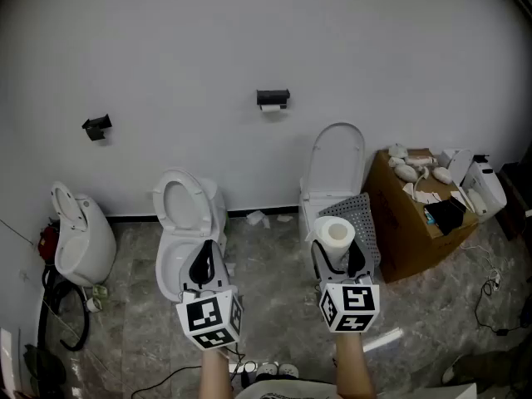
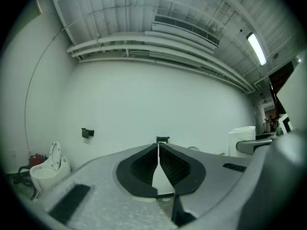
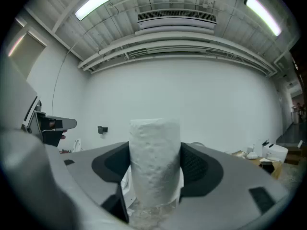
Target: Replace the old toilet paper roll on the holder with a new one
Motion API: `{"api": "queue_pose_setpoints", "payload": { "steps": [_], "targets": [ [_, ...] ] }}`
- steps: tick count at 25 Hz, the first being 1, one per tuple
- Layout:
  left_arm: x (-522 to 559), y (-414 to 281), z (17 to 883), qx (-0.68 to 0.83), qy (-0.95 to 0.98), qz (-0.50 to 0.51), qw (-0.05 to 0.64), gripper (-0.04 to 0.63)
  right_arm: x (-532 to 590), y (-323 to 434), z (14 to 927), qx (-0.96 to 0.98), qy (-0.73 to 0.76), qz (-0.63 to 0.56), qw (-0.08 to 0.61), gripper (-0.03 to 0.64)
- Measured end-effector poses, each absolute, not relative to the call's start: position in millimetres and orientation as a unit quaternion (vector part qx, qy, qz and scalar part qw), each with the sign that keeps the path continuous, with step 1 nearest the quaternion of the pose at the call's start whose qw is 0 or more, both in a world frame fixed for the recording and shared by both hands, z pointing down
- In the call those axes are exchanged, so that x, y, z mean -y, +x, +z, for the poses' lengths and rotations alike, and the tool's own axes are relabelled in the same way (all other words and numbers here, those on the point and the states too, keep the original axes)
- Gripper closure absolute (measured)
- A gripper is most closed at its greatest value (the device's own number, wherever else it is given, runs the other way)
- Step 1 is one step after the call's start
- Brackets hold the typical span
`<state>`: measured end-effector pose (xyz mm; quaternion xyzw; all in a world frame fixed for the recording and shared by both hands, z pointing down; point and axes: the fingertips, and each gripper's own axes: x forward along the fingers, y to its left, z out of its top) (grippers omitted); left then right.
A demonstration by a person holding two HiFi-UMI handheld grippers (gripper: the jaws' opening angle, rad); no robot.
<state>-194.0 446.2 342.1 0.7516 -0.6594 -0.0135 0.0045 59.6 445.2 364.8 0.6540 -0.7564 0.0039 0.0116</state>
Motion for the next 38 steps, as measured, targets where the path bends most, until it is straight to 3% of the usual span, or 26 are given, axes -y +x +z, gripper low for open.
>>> {"api": "queue_pose_setpoints", "payload": {
  "steps": [22, 25, 26, 38],
  "targets": [
    [-438.4, -184.0, 340.5, 0.67, 0.742, -0.017, 0.004, 0.574, -442.4, 78.8, 365.3, 0.751, 0.66, 0.006, -0.001, 0.316],
    [-435.5, -173.7, 338.4, 0.665, 0.746, -0.03, 0.001, 0.414, -440.1, 86.7, 367.4, 0.754, 0.657, 0.008, -0.002, 0.316],
    [-435.0, -170.5, 338.4, 0.664, 0.747, -0.032, 0.0, 0.389, -439.6, 89.5, 368.4, 0.755, 0.656, 0.009, -0.002, 0.316],
    [-427.9, -157.4, 354.1, 0.674, 0.738, -0.025, 0.01, 0.357, -424.1, 104.0, 383.7, 0.762, 0.647, 0.019, 0.006, 0.316]
  ]
}}
